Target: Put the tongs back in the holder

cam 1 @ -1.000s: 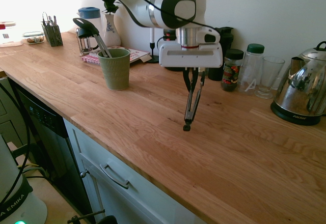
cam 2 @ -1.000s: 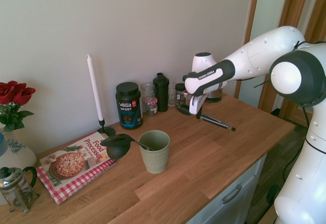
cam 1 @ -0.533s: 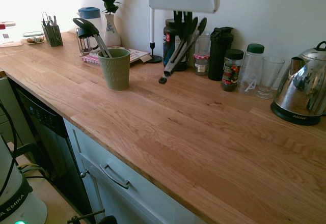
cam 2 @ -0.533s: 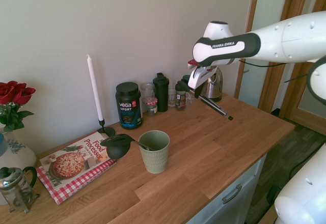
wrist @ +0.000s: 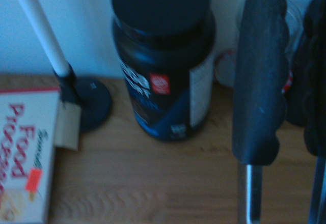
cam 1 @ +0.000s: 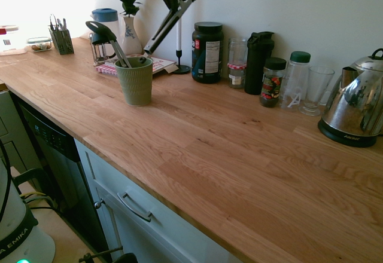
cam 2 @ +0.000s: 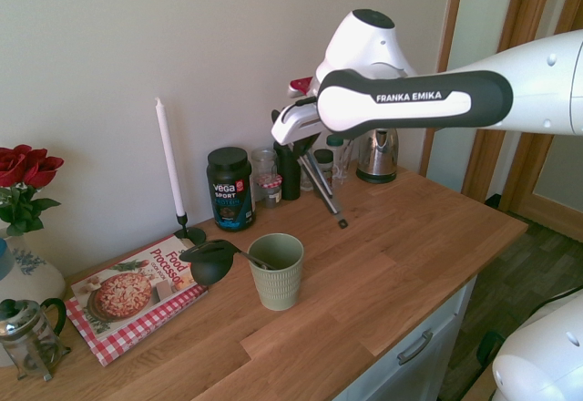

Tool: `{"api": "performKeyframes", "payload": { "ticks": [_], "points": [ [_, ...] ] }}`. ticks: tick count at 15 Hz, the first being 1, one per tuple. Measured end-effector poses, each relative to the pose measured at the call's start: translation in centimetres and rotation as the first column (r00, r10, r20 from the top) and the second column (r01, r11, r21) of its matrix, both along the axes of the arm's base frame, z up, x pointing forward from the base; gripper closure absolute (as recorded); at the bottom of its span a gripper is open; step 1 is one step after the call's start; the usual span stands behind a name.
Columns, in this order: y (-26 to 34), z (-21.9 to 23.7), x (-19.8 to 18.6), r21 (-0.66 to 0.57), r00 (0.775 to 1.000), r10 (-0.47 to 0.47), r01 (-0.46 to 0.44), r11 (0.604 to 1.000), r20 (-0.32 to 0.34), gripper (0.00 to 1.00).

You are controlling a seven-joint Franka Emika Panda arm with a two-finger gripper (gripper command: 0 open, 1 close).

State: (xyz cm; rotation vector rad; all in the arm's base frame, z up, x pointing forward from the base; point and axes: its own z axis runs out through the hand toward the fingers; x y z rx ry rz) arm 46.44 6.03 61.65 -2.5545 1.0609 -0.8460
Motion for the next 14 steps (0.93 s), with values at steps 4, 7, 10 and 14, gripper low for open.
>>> {"api": "performKeyframes", "payload": {
  "ticks": [4, 7, 10, 14],
  "points": [
    [5.4, 0.1, -1.5, 0.005, 0.981, -0.03, 0.03, 1.0, 0.194, 1.0],
    [7.4, -1.5, -2.0, -0.017, 0.975, -0.032, 0.036, 0.999, 0.221, 1.0],
    [9.0, -3.1, -2.2, -0.008, 0.969, -0.03, 0.033, 0.999, 0.246, 1.0],
    [10.0, -6.6, -0.8, -0.026, 0.954, -0.018, 0.027, 0.999, 0.301, 1.0]
  ]
}}
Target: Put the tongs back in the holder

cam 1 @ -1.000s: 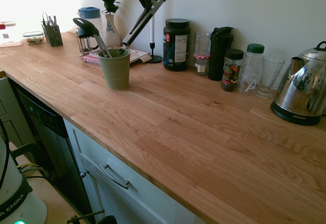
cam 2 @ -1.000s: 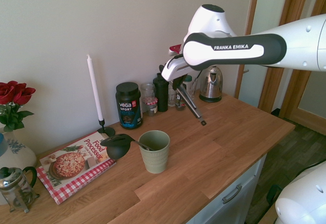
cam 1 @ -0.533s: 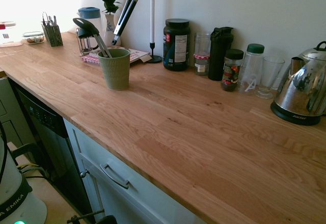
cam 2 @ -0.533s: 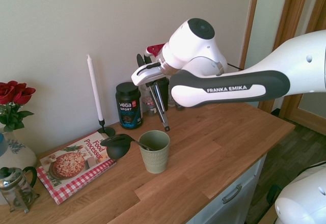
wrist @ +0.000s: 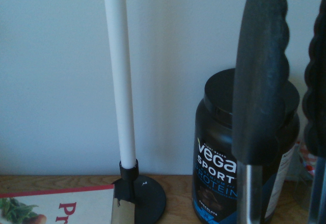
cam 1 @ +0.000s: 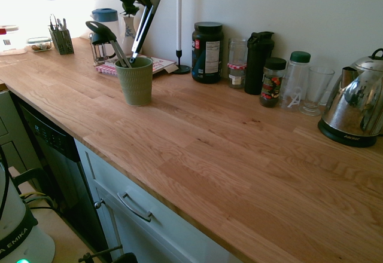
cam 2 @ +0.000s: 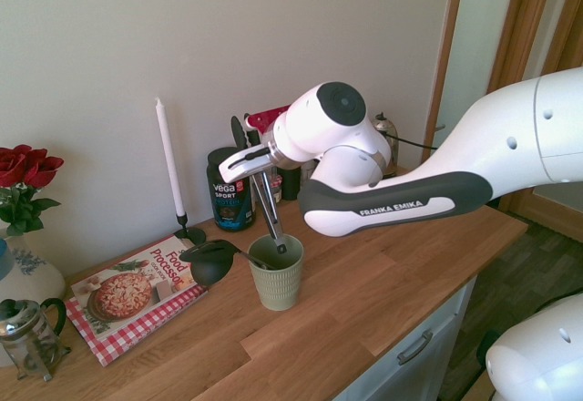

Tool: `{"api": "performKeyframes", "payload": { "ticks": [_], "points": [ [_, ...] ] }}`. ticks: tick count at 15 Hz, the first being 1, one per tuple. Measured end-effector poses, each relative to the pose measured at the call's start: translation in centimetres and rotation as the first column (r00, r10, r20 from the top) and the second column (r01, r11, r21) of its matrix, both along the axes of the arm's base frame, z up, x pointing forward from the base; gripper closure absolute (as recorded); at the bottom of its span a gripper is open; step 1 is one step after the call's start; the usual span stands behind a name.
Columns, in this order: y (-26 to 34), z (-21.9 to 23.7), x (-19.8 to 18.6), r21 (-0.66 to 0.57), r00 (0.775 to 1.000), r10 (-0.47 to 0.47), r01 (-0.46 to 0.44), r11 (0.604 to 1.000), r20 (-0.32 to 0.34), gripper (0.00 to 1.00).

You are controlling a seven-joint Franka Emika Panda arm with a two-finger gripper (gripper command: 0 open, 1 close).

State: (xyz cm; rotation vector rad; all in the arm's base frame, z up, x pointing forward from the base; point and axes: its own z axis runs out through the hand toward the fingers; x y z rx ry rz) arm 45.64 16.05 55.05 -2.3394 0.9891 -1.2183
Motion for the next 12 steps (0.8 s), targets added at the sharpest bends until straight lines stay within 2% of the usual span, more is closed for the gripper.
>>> {"api": "performKeyframes", "payload": {
  "ticks": [6, 12],
  "points": [
    [1.0, -2.2, 1.1, -0.023, 0.996, 0.029, -0.027, 0.999, 0.085, 1.0],
    [0.8, -3.2, 1.9, -0.02, 0.995, 0.017, -0.015, 1.0, 0.101, 1.0]
  ]
}}
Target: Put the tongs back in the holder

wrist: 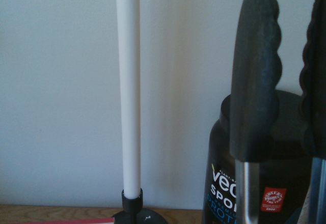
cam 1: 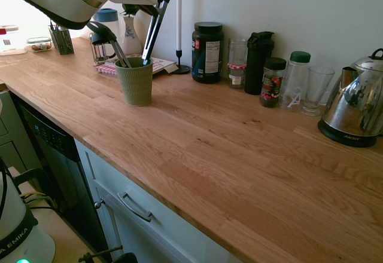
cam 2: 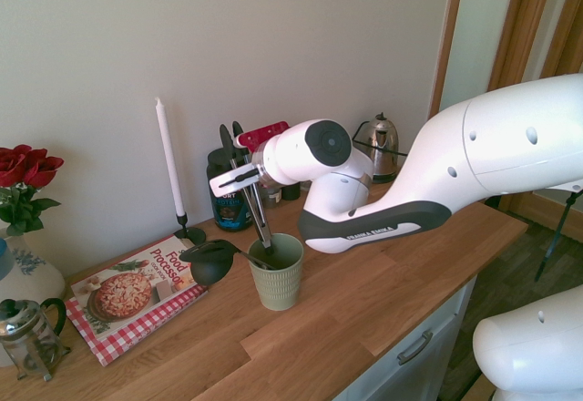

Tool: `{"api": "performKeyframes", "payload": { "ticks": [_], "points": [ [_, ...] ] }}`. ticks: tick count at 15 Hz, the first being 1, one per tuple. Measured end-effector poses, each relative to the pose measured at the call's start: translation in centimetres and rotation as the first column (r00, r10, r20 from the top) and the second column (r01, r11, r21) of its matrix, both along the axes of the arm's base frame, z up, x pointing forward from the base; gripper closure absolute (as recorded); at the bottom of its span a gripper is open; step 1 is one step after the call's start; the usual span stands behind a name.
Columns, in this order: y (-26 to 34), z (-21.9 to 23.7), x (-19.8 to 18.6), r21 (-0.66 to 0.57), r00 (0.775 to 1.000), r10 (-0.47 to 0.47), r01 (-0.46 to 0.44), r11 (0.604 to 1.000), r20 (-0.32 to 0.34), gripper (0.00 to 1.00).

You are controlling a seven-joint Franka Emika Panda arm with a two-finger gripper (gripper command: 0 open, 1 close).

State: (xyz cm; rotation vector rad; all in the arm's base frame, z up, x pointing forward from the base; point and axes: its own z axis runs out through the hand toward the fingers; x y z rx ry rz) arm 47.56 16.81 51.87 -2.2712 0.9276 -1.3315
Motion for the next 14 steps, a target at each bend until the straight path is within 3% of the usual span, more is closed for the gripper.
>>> {"api": "performKeyframes", "payload": {
  "ticks": [14],
  "points": [
    [-0.3, -3.5, -0.6, 0.007, 0.999, -0.007, 0.007, 1.0, -0.047, 1.0]
  ]
}}
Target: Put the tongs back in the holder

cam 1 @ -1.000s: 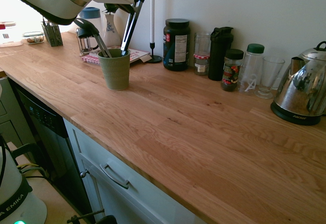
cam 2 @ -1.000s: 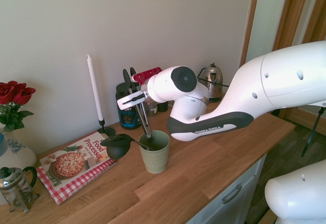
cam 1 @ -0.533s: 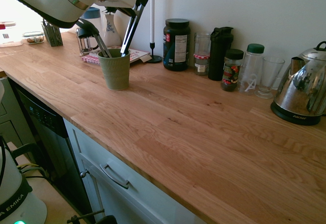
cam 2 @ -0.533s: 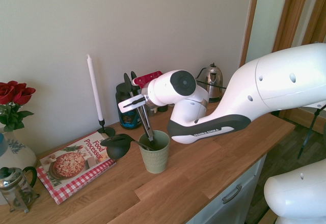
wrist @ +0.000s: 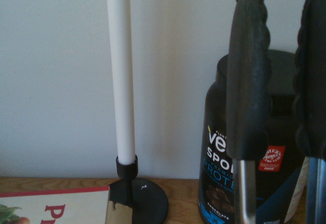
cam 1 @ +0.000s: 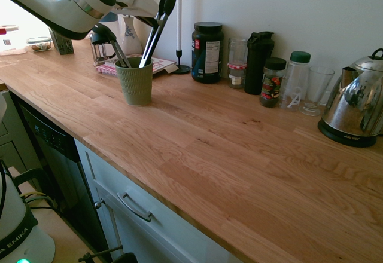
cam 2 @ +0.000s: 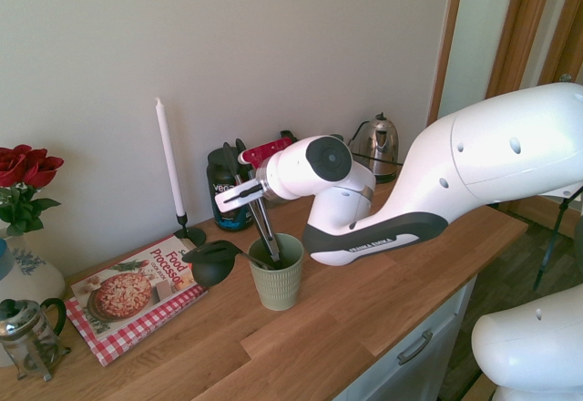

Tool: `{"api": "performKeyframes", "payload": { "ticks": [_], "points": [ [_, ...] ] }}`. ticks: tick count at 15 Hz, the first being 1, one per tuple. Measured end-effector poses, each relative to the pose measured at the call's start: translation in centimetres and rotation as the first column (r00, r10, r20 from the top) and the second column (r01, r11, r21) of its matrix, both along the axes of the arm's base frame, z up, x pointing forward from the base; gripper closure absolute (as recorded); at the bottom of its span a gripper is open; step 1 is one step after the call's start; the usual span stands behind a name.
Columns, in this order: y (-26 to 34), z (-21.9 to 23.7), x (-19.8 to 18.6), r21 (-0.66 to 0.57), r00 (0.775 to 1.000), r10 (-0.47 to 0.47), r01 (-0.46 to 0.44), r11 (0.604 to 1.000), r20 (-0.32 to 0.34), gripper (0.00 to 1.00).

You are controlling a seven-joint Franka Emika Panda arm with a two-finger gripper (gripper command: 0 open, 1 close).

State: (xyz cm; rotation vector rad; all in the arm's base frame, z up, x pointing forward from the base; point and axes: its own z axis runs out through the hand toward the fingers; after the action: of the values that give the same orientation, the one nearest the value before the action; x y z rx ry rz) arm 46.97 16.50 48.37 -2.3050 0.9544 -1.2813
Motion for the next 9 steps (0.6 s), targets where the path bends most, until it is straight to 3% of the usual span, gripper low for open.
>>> {"api": "performKeyframes", "payload": {
  "ticks": [8, 9],
  "points": [
    [-0.7, -2.5, -0.9, -0.005, 0.999, -0.007, 0.006, 1.0, -0.042, 1.0],
    [-0.8, -3.1, -1.2, -0.008, 0.998, -0.009, 0.008, 1.0, -0.056, 0.0]
  ]
}}
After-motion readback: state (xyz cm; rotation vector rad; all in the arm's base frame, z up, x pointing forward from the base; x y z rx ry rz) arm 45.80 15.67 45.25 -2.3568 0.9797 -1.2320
